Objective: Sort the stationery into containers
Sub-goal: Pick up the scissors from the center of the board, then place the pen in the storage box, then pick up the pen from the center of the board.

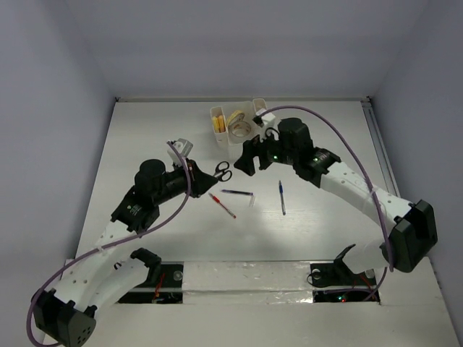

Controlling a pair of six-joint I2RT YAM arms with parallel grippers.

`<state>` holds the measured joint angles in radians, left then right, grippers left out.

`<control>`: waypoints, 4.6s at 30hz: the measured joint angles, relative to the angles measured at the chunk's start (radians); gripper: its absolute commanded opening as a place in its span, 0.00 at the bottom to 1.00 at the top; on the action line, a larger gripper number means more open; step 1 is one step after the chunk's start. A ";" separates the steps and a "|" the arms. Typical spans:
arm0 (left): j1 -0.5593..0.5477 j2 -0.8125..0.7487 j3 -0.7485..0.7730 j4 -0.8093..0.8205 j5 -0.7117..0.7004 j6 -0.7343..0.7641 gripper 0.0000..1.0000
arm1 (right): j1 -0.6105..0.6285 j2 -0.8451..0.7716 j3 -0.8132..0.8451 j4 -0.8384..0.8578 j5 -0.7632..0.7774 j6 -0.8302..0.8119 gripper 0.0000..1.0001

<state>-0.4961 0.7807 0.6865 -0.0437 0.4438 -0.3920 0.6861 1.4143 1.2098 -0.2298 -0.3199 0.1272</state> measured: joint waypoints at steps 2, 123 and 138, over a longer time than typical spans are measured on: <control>0.000 -0.013 -0.015 0.023 -0.008 -0.021 0.00 | -0.040 -0.040 -0.075 0.091 -0.058 0.046 0.91; 0.132 -0.368 -0.049 -0.118 -0.130 0.076 0.99 | -0.233 0.060 -0.278 -0.190 0.426 0.261 0.67; 0.132 -0.356 -0.054 -0.117 -0.114 0.076 0.99 | -0.187 0.259 -0.226 -0.180 0.455 0.278 0.47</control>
<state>-0.3641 0.4252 0.6323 -0.1612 0.3294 -0.3161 0.4995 1.6730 0.9836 -0.4095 0.1356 0.4053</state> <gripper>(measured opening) 0.989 0.508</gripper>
